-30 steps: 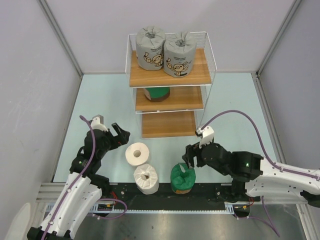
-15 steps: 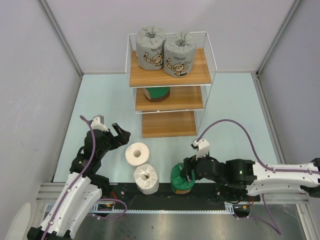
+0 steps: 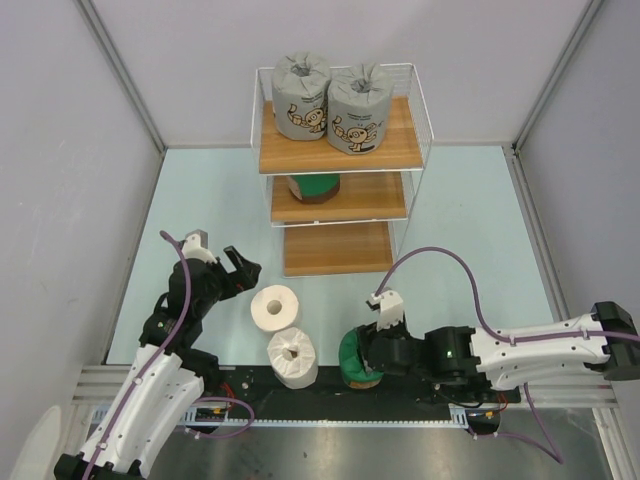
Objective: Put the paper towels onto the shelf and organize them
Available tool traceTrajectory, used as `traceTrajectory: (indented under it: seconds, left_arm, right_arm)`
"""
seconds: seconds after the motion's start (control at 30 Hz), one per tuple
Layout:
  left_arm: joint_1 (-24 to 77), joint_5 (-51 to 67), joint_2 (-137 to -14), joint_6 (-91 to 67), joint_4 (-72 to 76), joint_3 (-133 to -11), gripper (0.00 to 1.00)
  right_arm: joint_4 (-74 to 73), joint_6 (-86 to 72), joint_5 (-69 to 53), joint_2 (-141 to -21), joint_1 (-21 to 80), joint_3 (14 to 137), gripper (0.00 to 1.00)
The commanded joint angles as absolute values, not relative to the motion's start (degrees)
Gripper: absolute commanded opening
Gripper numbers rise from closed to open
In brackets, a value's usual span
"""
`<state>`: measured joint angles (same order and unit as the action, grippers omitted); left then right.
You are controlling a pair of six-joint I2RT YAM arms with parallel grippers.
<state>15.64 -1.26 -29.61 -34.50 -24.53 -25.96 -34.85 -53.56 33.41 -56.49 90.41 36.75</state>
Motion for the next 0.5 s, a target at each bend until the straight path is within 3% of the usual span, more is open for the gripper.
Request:
traceTrajectory:
  seconds: [0.0,0.13,0.47]
  left_arm:
    - [15.91,-0.7,-29.79,-34.28,-22.85,-26.37,1.0]
    - [15.91,-0.62,-29.53,-34.28,-22.94,-26.37,1.0]
    - [15.91,-1.05,-29.36,-34.19,-23.55,-26.89,1.0]
  right_arm:
    - [-36.56,-55.99,35.24,-57.57,91.14,36.65,0.64]
    - [-36.3,-54.5,36.82,-54.76,91.14,37.09,0.48]
    - [-45.44,-45.97,51.4,-49.4,89.3,50.88,0.43]
